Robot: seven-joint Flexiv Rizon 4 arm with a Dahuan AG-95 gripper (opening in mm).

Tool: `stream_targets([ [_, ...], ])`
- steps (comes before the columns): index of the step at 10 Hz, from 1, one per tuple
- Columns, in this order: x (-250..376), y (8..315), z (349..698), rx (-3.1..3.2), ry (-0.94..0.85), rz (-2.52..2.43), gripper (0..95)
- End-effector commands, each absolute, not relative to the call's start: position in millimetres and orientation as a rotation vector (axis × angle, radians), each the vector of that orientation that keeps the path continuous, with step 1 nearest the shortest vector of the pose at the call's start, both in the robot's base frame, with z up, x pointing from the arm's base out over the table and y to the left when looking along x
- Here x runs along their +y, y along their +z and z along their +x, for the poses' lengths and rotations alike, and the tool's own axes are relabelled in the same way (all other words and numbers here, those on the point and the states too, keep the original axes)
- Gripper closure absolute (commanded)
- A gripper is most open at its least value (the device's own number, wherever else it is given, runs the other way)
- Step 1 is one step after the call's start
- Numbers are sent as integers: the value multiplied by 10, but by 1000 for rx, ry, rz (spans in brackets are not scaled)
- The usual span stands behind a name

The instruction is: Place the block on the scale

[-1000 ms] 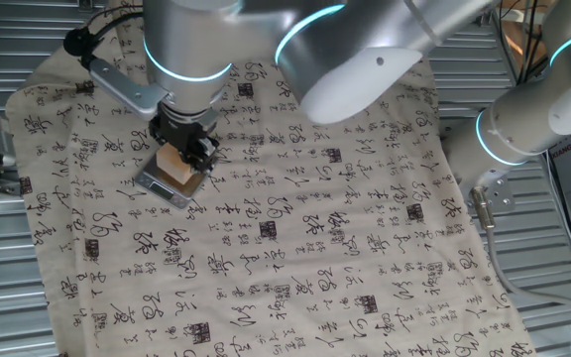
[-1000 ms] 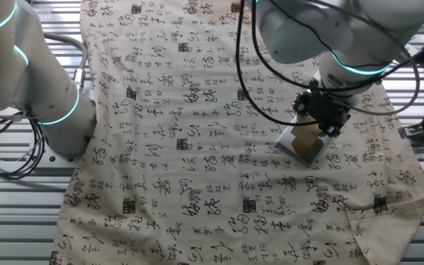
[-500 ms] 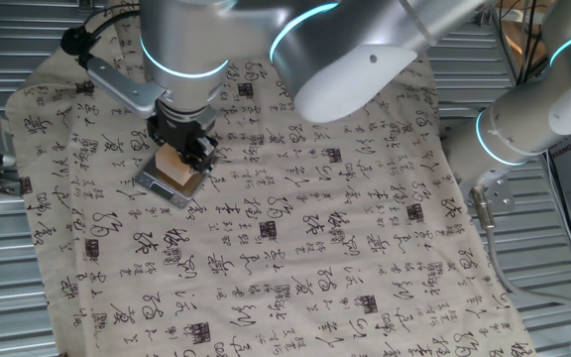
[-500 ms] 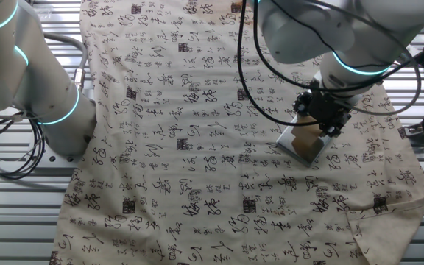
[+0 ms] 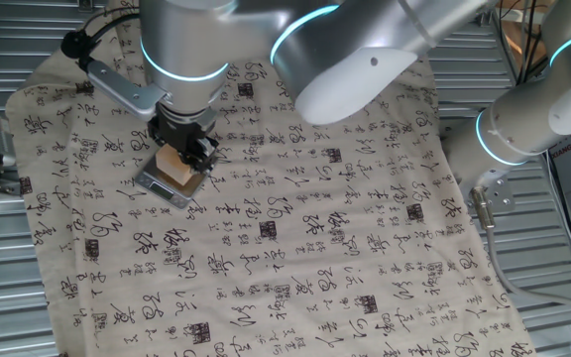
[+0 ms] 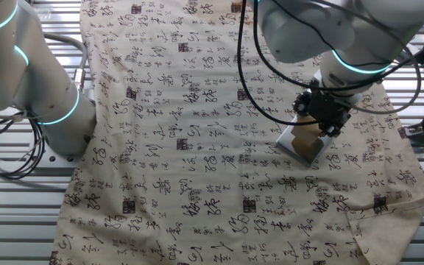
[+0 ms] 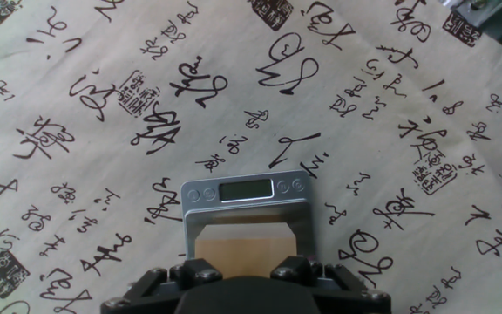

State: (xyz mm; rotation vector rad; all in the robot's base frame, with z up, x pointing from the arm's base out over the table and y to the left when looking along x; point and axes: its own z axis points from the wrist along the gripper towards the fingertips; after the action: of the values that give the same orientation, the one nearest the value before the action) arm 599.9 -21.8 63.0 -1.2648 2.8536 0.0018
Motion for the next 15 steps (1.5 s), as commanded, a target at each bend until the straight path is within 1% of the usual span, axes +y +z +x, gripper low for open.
stream_targets([
  [1, -225, 604, 5999, 2850, -4, -1268, 950],
  [15, -227, 558, 6009, 2845, -6, -1265, 950],
])
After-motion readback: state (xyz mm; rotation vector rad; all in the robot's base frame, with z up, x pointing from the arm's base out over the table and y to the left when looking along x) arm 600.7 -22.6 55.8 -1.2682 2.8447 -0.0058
